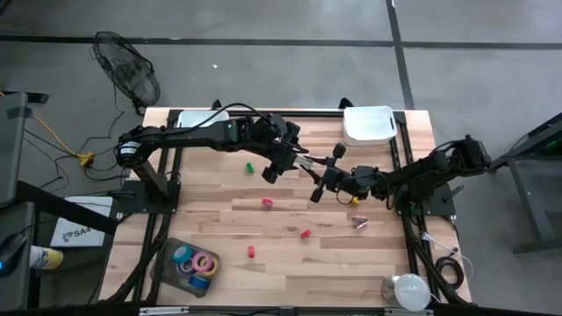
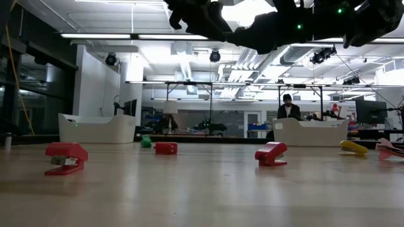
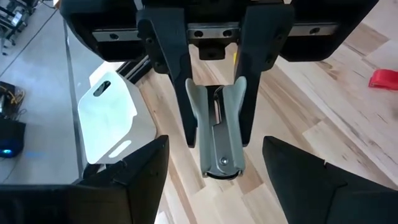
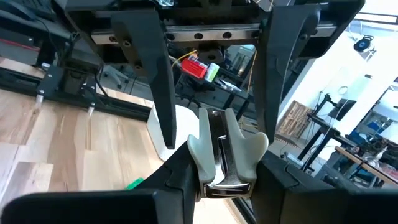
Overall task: Pick and place Stapler, Stapler remover, tape
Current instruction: Put the gray staple remover into the left white bin
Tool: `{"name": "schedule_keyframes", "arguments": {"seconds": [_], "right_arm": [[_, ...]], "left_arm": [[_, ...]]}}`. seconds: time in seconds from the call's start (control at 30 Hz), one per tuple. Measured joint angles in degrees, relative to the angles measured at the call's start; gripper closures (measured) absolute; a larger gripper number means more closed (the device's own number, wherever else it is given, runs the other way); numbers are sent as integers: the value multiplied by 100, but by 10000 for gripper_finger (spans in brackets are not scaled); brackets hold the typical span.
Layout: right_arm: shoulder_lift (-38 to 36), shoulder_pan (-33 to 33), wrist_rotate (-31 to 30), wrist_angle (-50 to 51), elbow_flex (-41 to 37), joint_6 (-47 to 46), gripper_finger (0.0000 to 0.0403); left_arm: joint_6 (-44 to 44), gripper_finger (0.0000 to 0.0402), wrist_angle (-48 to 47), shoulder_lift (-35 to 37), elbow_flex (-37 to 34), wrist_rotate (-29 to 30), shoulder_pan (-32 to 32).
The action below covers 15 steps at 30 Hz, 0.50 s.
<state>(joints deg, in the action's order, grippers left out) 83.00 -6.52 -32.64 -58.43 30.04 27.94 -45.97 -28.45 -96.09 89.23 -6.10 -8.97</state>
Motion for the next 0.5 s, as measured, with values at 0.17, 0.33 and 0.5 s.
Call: {"name": "schedule_keyframes", "arguments": {"seconds": [0.17, 0.33, 0.5], "right_arm": [[0, 0, -5, -13, 0, 64, 308], [2, 0, -14, -11, 0, 64, 308], [2, 2, -43, -4, 0, 64, 308]], "left_arm": [[125, 185, -2, 0, 0, -8, 0], [233, 244, 2, 0, 0, -103, 0], [277, 287, -9, 0, 0, -55, 0]]}}
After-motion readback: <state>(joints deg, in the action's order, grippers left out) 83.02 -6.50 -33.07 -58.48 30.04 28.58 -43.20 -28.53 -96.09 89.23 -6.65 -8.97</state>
